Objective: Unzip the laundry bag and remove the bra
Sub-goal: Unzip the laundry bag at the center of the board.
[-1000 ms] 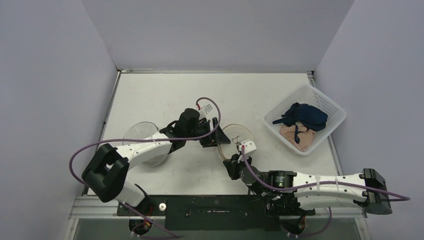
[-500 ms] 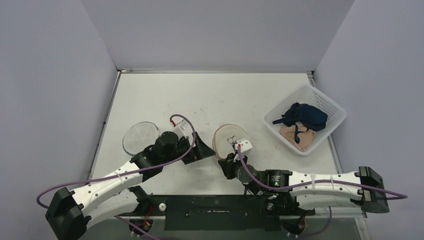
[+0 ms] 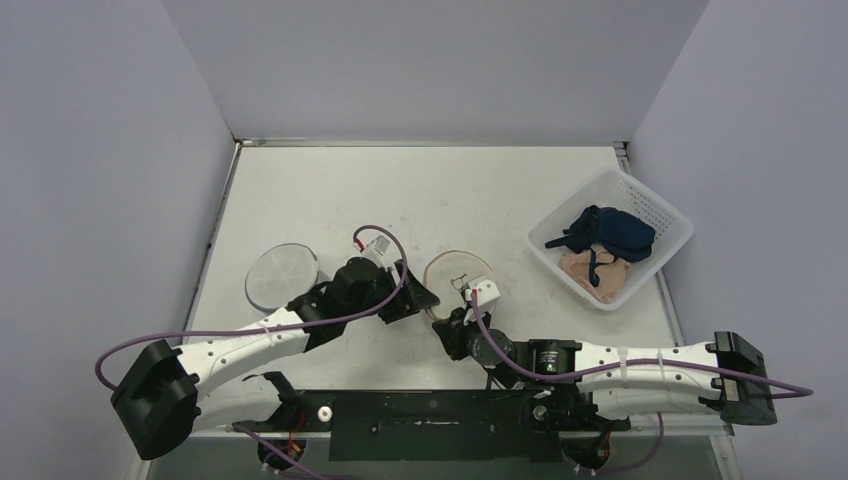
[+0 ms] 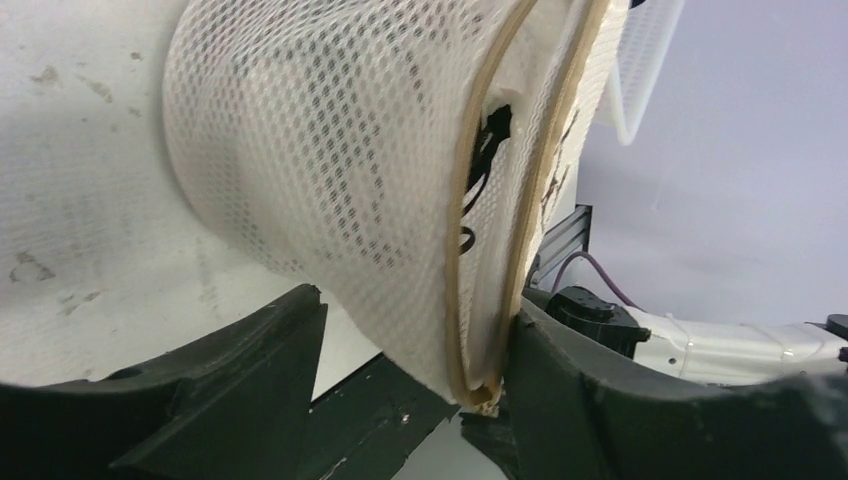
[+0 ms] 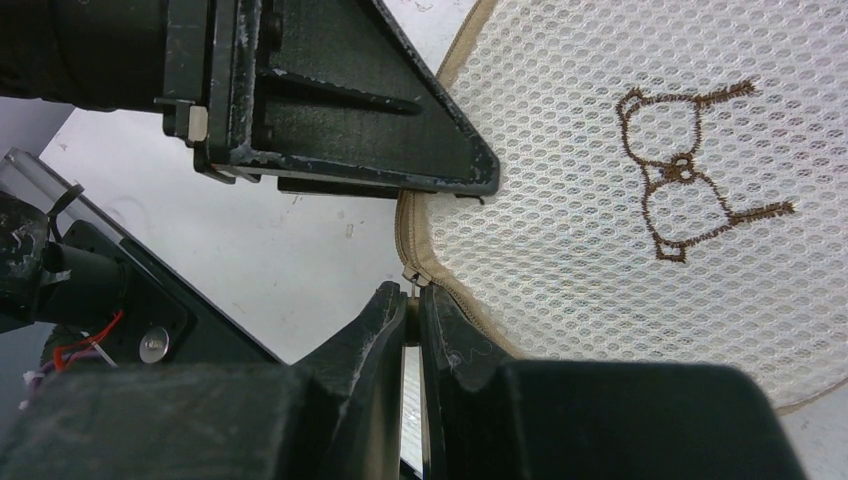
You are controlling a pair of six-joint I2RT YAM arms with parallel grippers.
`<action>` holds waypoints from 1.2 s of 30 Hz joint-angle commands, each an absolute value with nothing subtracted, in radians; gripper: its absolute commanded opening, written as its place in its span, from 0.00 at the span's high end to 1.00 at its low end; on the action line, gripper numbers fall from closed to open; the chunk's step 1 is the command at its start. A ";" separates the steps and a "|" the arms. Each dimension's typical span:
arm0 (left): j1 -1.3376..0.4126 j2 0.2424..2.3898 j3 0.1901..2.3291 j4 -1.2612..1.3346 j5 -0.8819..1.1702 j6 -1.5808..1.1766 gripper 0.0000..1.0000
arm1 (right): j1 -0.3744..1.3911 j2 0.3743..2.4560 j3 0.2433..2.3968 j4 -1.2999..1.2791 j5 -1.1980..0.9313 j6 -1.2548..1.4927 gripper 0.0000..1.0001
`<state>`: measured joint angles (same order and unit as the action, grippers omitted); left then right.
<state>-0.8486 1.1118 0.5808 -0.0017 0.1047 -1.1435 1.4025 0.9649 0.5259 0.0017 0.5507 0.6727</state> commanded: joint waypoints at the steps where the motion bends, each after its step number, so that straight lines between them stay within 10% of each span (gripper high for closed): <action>1: -0.854 1.139 0.651 0.121 0.104 -1.159 0.45 | 1.413 0.968 0.540 0.043 0.537 0.666 0.95; 10: -0.842 1.169 0.676 0.105 0.105 -1.131 1.00 | 1.413 0.933 0.529 0.003 0.550 0.680 0.95; 36: -0.707 1.346 0.905 0.015 0.357 -0.963 0.95 | 1.413 0.793 0.455 -0.160 0.657 0.744 0.95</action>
